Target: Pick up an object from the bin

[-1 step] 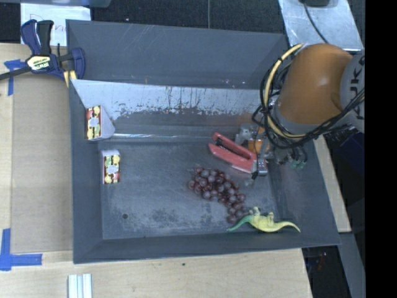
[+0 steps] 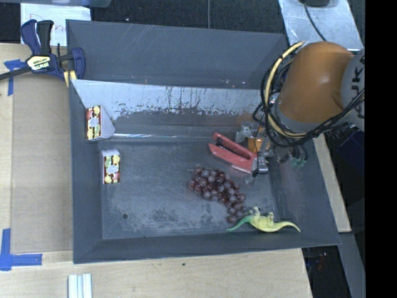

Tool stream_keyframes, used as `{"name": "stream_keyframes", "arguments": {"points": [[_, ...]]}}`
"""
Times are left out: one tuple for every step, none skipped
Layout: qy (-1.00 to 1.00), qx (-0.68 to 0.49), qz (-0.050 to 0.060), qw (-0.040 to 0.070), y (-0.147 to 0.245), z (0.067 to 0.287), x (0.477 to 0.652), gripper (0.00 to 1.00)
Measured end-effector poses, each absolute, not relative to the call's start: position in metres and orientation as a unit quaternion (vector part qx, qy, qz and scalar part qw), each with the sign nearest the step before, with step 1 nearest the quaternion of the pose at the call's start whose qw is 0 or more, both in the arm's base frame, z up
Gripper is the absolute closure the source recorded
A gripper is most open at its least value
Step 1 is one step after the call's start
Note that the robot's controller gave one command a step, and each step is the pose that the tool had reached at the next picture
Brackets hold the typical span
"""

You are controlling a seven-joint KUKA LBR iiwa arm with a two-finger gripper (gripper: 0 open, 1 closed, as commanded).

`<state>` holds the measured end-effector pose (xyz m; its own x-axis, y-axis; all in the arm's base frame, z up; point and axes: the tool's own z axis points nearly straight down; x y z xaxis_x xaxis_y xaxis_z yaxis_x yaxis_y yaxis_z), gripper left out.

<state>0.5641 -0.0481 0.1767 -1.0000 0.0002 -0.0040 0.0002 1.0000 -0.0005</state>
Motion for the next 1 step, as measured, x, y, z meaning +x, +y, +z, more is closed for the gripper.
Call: {"name": "stream_keyframes", "arguments": {"points": [[0.998, 0.060, 0.000, 0.004, -0.0306, 0.0959, 0.5531, 0.00]]}}
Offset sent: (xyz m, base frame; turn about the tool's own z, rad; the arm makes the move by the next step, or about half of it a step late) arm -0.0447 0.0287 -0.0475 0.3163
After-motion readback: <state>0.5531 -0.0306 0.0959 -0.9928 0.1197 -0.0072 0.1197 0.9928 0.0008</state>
